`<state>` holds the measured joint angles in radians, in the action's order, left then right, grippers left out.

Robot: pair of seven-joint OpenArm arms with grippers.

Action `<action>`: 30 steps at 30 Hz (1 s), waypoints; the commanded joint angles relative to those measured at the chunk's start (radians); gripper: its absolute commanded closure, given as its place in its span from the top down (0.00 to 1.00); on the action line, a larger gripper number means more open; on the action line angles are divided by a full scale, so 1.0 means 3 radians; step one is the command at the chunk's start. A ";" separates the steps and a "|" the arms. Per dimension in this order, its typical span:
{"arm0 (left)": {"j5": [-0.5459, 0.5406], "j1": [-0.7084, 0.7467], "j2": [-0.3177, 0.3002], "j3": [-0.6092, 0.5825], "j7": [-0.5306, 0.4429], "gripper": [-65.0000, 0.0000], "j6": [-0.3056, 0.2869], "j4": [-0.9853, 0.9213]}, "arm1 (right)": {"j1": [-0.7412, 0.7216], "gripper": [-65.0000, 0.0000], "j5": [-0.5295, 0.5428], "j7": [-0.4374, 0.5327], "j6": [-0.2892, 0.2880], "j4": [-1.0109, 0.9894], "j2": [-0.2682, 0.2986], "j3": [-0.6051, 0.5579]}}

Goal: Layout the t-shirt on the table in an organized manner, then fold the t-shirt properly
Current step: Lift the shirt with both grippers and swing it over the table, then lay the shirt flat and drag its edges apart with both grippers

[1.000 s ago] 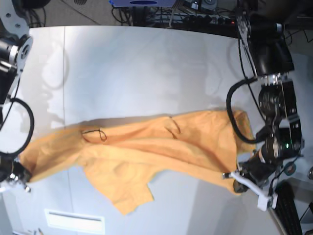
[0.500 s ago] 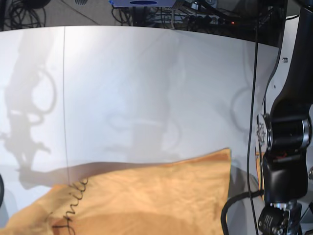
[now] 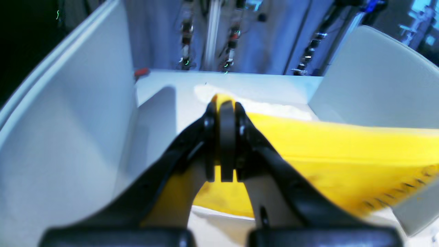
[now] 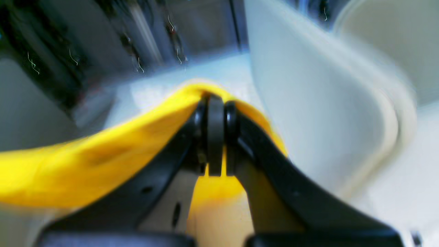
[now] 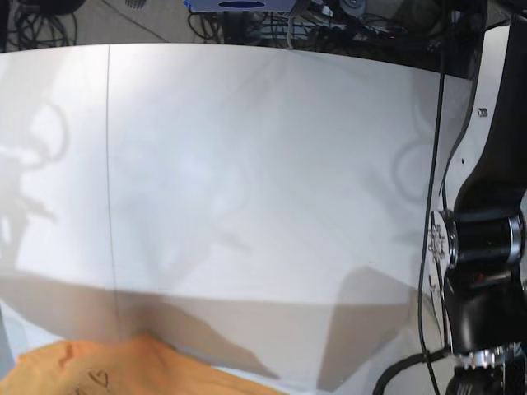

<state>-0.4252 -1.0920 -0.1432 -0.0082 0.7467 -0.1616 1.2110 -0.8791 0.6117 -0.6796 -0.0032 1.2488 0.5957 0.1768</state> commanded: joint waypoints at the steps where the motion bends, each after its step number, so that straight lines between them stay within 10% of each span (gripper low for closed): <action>1: 0.0003 0.0073 -0.0077 0.0020 0.0055 0.00 0.0014 0.0201 | 0.0115 0.00 0.0030 -0.0023 -0.0017 0.0213 0.0042 0.0165; 13: 0.0023 0.2921 -0.0164 0.0695 0.0275 0.00 0.0014 0.1484 | 0.2565 0.00 0.0009 -0.0274 -0.0017 0.0791 -0.0935 0.1101; 30: 0.0023 0.4087 -0.0164 0.0741 0.0060 0.00 0.0004 0.1034 | 0.3465 0.00 0.0004 -0.0274 -0.0345 0.0689 -0.1134 0.1127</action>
<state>-0.4114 0.1421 -0.1852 0.2096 0.7715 -0.1574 1.5024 0.1749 0.6018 -0.7860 -0.1017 1.4380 0.2337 0.5087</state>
